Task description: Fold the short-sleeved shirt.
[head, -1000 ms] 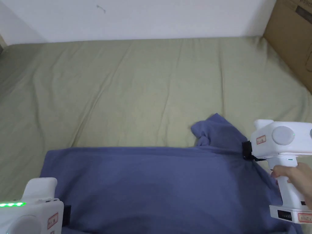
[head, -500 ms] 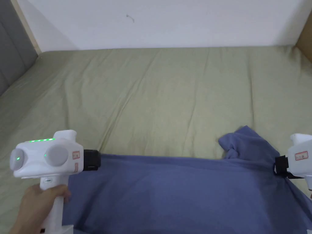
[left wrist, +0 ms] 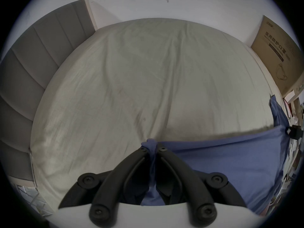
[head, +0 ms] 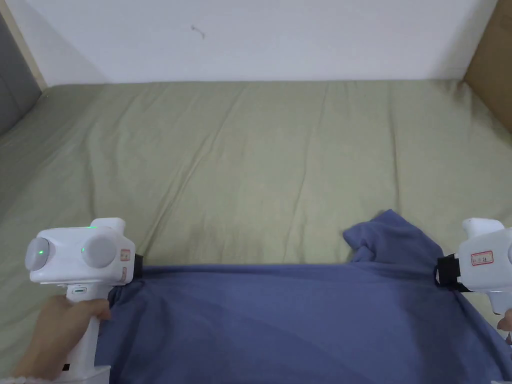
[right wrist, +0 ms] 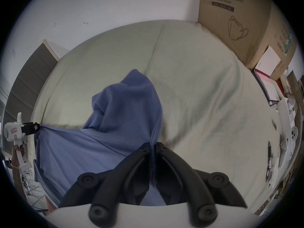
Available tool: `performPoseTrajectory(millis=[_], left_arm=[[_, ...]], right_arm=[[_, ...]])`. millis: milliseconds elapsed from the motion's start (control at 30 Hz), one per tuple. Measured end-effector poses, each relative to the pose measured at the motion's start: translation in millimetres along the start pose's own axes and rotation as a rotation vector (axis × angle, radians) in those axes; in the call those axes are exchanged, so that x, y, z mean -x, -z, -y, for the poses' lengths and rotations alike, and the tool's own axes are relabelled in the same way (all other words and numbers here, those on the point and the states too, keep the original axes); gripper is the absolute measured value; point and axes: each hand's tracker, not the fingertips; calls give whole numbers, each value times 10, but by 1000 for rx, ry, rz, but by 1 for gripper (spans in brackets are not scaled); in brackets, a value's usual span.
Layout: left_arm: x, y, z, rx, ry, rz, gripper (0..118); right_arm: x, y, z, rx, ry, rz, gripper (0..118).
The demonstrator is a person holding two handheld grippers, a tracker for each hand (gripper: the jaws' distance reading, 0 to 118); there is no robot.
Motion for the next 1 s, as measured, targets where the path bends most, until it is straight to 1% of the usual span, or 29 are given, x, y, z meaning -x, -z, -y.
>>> performPoseTrajectory(millis=[200, 267, 333, 500, 567, 600, 667, 733, 800, 833, 867, 900, 933, 967, 1000], left_arm=[[118, -731, 253, -83, -15, 36, 4], [164, -1019, 390, -128, 13, 30, 4], [217, -1292, 597, -152, 8, 40, 4], [336, -1674, 1200, -142, 18, 63, 4], [383, -1702, 1416, -121, 42, 61, 4], [387, -1712, 1543, -99, 59, 47, 4], [409, -1665, 1768, -78, 66, 38, 4], [436, -1556, 1988, -7, 51, 48, 4], [479, -1389, 2139, 18, 43, 36, 5], [482, -1349, 2206, 22, 40, 37, 7], [483, -1314, 2249, 26, 35, 37, 14], [473, -1293, 2278, 37, 31, 24, 33], [464, -1283, 2299, 38, 31, 0, 63], [462, -1282, 2295, 45, 43, -45, 81], [464, -1298, 2285, 50, 51, -87, 93]], right_arm=[[-37, -622, 193, -73, -21, -21, 6], [-46, -851, 338, -100, -29, -22, 6], [-76, -1077, 543, -119, -31, -34, 6], [-125, -1464, 1170, -120, -36, -30, 6], [-134, -1494, 1328, -90, -16, -29, 6], [-154, -1551, 1652, -77, -16, -36, 6], [-168, -1539, 1950, -35, -7, -16, 6], [-218, -1464, 2242, 17, 44, -26, 6], [-250, -1371, 2454, 56, 83, -27, 6], [-245, -1327, 2545, 56, 76, -15, 6], [-239, -1302, 2598, 59, 75, -10, 6], [-218, -1272, 2637, 57, 75, -9, 10], [-182, -1263, 2639, 60, 68, 8, 30], [-134, -1271, 2626, 63, 34, 47, 48], [-81, -1299, 2603, 55, -2, 75, 62]])
